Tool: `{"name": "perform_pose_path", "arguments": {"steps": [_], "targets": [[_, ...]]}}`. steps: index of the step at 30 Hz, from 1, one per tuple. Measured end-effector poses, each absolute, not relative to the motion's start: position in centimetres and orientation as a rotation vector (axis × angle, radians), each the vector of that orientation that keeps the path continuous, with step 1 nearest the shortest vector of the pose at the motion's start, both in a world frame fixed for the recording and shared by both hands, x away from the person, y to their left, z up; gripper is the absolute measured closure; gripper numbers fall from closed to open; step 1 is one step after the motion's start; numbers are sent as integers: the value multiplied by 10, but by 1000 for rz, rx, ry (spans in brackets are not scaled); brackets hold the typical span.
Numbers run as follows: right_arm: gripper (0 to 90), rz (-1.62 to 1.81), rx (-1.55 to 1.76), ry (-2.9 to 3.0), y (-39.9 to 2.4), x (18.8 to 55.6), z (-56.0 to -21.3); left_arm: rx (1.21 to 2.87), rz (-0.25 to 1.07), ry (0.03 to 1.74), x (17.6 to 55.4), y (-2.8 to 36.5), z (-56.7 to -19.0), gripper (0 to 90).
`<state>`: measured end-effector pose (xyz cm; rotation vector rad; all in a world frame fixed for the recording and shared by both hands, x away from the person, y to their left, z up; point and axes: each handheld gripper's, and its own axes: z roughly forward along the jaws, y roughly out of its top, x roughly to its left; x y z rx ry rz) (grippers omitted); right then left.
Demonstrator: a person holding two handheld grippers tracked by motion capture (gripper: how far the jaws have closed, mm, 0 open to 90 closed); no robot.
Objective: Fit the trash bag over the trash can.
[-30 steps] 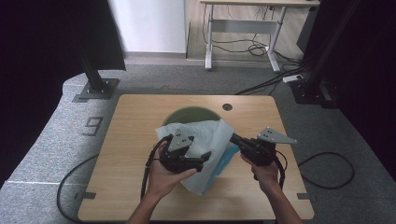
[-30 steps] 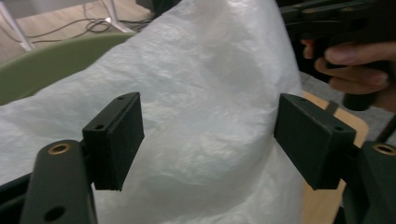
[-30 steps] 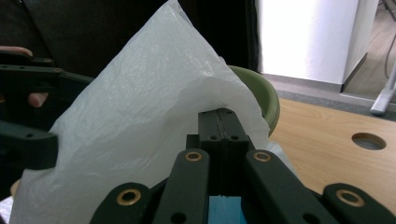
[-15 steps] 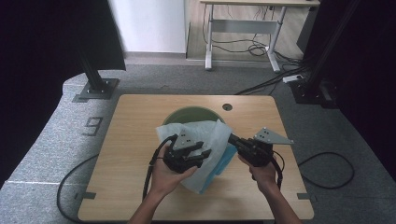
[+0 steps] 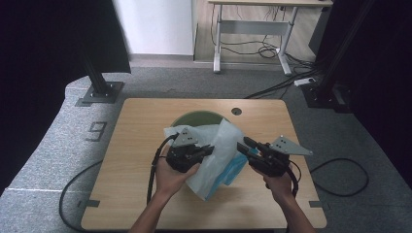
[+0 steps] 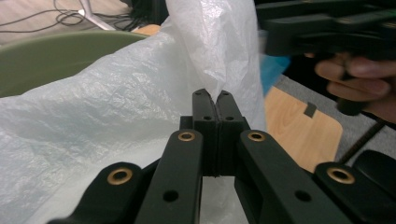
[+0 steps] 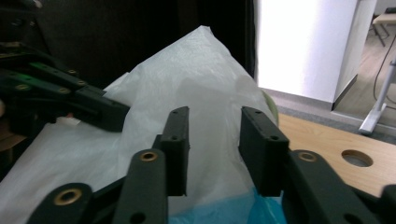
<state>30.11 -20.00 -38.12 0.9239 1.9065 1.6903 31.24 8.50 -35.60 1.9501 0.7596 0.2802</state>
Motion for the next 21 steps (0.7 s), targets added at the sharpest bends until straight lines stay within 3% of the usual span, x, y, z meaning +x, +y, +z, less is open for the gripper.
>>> {"name": "perform_pose_path", "arguments": {"steps": [12, 21], "targets": [[560, 1663, 938, 1883, -228, 267, -396, 1854, 289, 815, 322, 111, -347, 893], [562, 1682, 912, 1936, -214, 278, -407, 1847, 277, 840, 328, 118, -349, 892]]}}
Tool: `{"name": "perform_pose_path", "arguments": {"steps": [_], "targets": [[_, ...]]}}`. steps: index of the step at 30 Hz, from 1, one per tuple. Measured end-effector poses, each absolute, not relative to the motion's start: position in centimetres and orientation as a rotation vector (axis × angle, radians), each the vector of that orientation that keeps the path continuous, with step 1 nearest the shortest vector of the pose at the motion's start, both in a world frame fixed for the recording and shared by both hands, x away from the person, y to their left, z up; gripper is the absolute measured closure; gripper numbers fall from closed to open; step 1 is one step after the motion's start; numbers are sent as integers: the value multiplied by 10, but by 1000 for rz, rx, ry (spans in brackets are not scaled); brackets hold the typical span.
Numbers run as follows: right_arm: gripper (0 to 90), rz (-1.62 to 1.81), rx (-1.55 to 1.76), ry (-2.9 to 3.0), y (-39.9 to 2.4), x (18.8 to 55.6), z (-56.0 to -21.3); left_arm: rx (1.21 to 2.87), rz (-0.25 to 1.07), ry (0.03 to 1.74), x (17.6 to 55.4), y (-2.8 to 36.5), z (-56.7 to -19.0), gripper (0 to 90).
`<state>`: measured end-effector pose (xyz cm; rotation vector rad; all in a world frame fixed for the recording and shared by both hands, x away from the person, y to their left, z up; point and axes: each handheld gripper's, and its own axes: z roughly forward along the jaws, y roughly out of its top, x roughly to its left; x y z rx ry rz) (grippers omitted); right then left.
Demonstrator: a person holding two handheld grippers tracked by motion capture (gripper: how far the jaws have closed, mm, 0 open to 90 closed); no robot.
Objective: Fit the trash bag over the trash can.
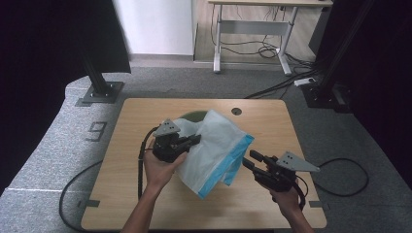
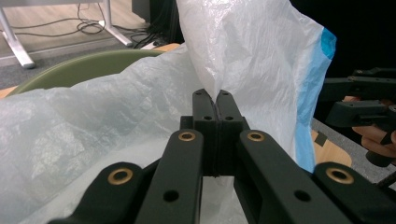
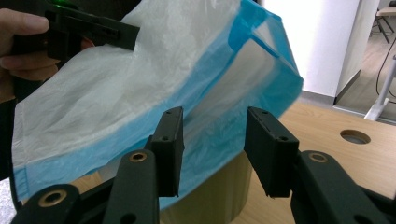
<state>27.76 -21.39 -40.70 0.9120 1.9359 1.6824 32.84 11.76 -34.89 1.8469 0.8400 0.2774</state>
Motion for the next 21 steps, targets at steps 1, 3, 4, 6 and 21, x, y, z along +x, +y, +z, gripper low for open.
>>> {"name": "perform_pose_path", "arguments": {"steps": [1, 3, 4, 6, 21], "targets": [[565, 1679, 909, 1939, -212, 279, -407, 1845, 275, 842, 329, 118, -349, 892], [571, 1664, 902, 1950, -207, 281, -408, 1840, 267, 842, 330, 119, -349, 892], [574, 1660, 906, 1952, -206, 282, -408, 1836, 260, 841, 331, 120, -349, 892], [579, 1662, 916, 1954, -204, 285, -411, 1833, 251, 843, 331, 121, -349, 892], [604, 1658, 926, 1944, -198, 295, -416, 1814, 203, 835, 332, 132, -351, 890]]}}
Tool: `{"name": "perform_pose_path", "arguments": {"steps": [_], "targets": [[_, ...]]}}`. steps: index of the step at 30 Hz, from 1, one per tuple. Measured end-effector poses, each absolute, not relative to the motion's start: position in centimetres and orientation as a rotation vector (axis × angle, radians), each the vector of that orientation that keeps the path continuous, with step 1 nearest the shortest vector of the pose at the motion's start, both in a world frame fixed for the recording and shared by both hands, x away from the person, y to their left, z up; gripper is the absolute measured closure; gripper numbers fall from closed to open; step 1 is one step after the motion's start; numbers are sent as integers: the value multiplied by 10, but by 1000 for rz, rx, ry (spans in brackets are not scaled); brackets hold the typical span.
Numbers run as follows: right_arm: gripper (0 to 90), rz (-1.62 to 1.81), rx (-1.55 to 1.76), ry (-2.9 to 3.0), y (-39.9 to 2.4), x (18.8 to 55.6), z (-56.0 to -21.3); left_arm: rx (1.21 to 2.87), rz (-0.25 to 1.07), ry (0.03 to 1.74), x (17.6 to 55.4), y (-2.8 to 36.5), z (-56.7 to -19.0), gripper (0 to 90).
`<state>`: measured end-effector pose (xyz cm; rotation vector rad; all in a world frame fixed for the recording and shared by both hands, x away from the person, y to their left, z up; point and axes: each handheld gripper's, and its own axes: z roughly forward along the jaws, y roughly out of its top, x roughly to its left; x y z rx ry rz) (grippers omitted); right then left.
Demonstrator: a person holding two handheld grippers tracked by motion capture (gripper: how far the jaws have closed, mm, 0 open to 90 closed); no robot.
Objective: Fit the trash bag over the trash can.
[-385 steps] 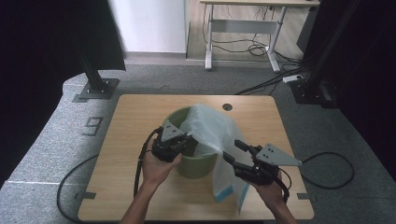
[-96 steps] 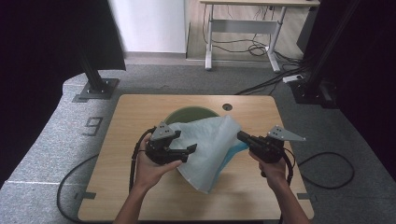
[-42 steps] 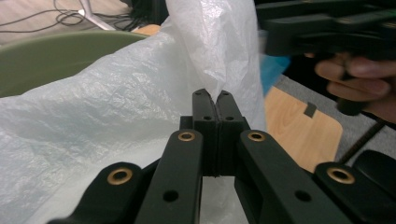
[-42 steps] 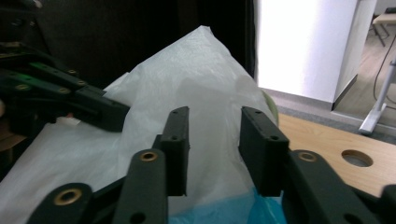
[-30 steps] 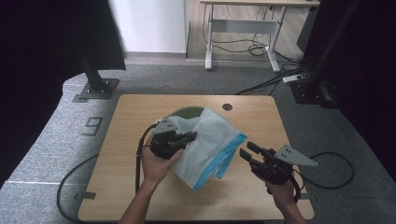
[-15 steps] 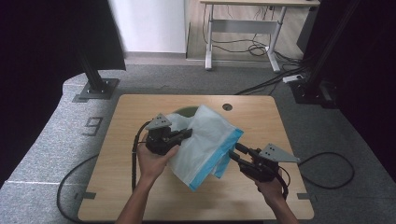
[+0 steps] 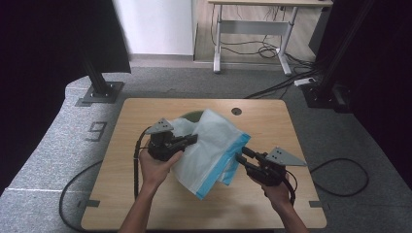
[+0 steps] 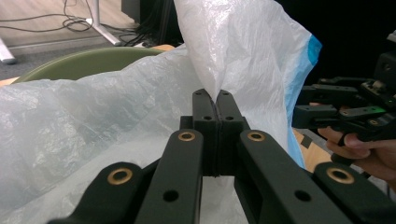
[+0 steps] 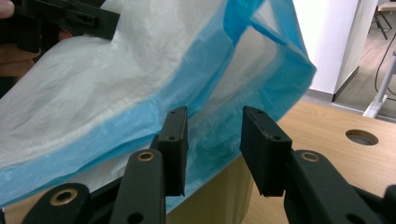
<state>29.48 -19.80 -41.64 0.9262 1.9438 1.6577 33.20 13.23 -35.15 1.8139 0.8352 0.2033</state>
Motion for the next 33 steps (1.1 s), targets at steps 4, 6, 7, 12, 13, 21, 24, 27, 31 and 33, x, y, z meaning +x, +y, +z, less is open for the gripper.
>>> {"name": "perform_pose_path", "arguments": {"steps": [4, 6, 7, 12, 13, 21, 24, 27, 31, 33], "targets": [[604, 1660, 931, 1944, -199, 295, -418, 1815, 199, 834, 332, 134, -353, 888], [604, 1664, 928, 1940, -198, 295, -416, 1815, 197, 835, 332, 133, -353, 887], [604, 1670, 925, 1938, -198, 295, -416, 1816, 197, 833, 332, 133, -353, 887], [604, 1695, 913, 1928, -196, 296, -408, 1817, 200, 830, 332, 131, -354, 884], [603, 1702, 911, 1925, -195, 296, -407, 1818, 203, 831, 332, 130, -354, 884], [797, 1731, 897, 1935, -190, 295, -399, 1828, 213, 838, 333, 126, -359, 880], [886, 1720, 898, 1941, -190, 296, -398, 1817, 217, 839, 333, 127, -358, 882], [889, 1684, 887, 1951, -191, 298, -397, 1798, 221, 842, 335, 130, -358, 885], [889, 1616, 860, 1956, -192, 300, -397, 1766, 236, 837, 337, 133, -357, 892], [889, 1591, 851, 1963, -192, 300, -398, 1747, 250, 833, 337, 133, -356, 893]]}}
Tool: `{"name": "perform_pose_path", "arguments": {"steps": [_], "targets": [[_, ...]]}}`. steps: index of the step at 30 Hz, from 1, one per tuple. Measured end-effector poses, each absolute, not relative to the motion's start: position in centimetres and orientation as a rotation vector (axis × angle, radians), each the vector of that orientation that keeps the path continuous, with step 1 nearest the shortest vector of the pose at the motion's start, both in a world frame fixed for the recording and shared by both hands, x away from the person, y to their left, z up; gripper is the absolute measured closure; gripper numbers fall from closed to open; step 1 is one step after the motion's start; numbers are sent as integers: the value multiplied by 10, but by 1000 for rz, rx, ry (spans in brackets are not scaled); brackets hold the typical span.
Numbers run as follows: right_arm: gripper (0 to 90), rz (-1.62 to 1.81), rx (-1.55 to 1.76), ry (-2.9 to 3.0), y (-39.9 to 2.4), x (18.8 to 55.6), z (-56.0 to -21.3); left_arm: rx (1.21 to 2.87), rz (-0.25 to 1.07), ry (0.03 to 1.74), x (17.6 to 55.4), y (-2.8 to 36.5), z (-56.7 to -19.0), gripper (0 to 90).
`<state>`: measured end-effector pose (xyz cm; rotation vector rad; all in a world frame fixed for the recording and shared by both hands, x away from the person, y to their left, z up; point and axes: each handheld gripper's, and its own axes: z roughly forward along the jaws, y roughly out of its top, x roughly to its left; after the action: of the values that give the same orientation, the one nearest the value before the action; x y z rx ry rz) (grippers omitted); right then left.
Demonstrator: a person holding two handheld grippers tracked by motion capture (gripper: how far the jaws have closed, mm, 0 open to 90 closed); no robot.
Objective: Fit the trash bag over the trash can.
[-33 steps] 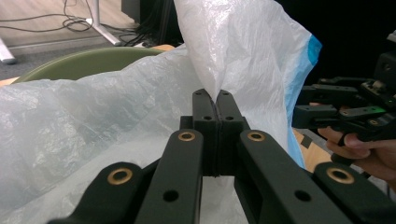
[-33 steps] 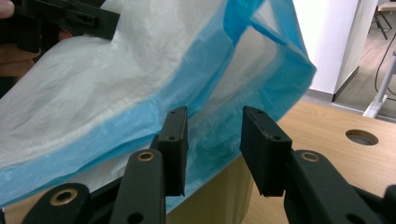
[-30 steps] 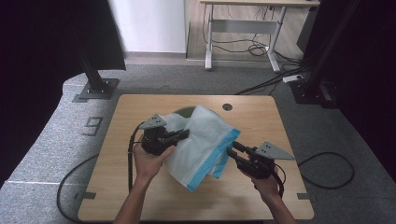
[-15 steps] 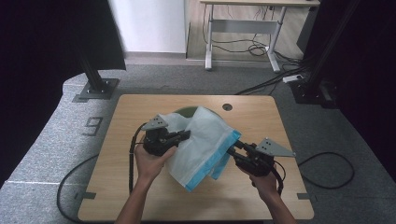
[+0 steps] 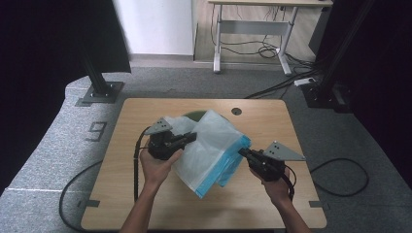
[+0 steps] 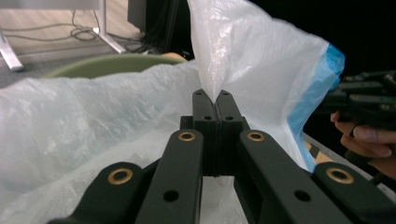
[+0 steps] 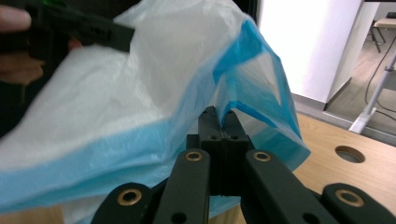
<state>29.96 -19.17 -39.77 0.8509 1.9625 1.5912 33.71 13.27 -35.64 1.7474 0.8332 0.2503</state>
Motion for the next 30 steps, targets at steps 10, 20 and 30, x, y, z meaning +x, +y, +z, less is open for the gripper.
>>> {"name": "perform_pose_path", "arguments": {"steps": [10, 20, 30], "targets": [[889, 1523, 911, 1935, -207, 305, -401, 1678, 299, 845, 338, 146, -349, 896], [888, 1491, 987, 1894, -221, 313, -406, 1654, 317, 871, 336, 163, -352, 896], [888, 1483, 1014, 1772, -239, 322, -380, 1645, 328, 833, 338, 160, -348, 897]]}}
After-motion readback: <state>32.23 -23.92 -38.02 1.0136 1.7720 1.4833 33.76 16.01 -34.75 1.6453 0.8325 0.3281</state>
